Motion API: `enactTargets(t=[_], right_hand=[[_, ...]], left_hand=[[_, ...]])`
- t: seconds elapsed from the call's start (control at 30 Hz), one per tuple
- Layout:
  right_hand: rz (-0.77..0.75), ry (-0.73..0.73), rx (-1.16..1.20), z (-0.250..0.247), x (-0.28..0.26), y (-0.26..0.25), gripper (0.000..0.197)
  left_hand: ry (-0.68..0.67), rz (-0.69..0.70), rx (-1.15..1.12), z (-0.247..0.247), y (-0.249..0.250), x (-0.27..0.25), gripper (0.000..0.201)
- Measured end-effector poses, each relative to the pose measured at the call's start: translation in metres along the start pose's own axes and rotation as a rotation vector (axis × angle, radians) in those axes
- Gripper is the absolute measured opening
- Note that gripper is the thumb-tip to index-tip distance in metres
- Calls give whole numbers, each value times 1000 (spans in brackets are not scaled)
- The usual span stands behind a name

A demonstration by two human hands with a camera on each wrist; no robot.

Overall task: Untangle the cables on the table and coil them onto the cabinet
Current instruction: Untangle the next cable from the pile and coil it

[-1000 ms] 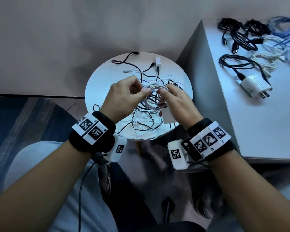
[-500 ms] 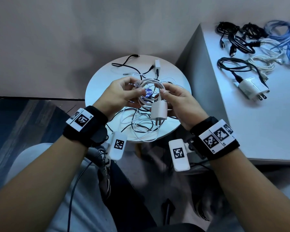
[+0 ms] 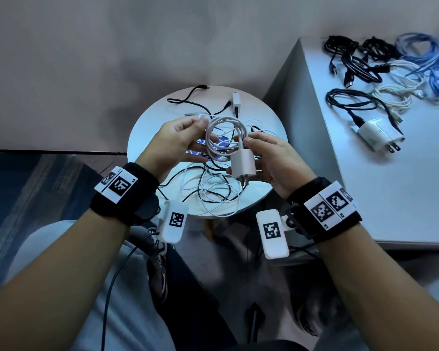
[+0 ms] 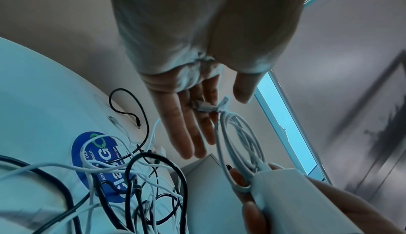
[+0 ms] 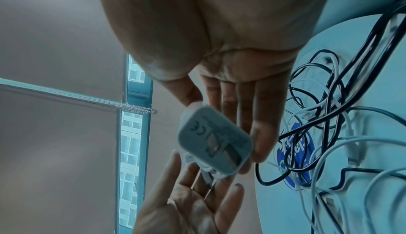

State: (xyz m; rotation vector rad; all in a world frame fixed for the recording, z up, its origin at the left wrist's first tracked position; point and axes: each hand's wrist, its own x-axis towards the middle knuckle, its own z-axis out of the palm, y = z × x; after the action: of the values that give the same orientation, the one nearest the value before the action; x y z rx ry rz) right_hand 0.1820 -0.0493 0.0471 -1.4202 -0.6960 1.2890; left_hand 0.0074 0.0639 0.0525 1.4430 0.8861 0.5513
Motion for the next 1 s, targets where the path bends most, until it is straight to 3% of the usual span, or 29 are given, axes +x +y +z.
enactTargets(t=[0.1, 0.27, 0.57, 0.73, 1.0], right_hand=[[4, 5, 35, 0, 2, 1, 12], [-7, 17, 80, -3, 5, 2, 15], [-154, 61, 127, -7, -4, -16, 14], [-286, 171, 150, -36, -21, -57, 13], [-402, 606, 122, -153, -44, -116, 12]], left_hand=[[8, -38, 10, -1, 1, 1, 38], [71, -104, -20, -2, 0, 3, 37], [80, -132, 4, -3, -3, 4, 47], [-69, -141, 165, 6, -17, 5, 35], [-505, 53, 669, 59, -43, -40, 22]])
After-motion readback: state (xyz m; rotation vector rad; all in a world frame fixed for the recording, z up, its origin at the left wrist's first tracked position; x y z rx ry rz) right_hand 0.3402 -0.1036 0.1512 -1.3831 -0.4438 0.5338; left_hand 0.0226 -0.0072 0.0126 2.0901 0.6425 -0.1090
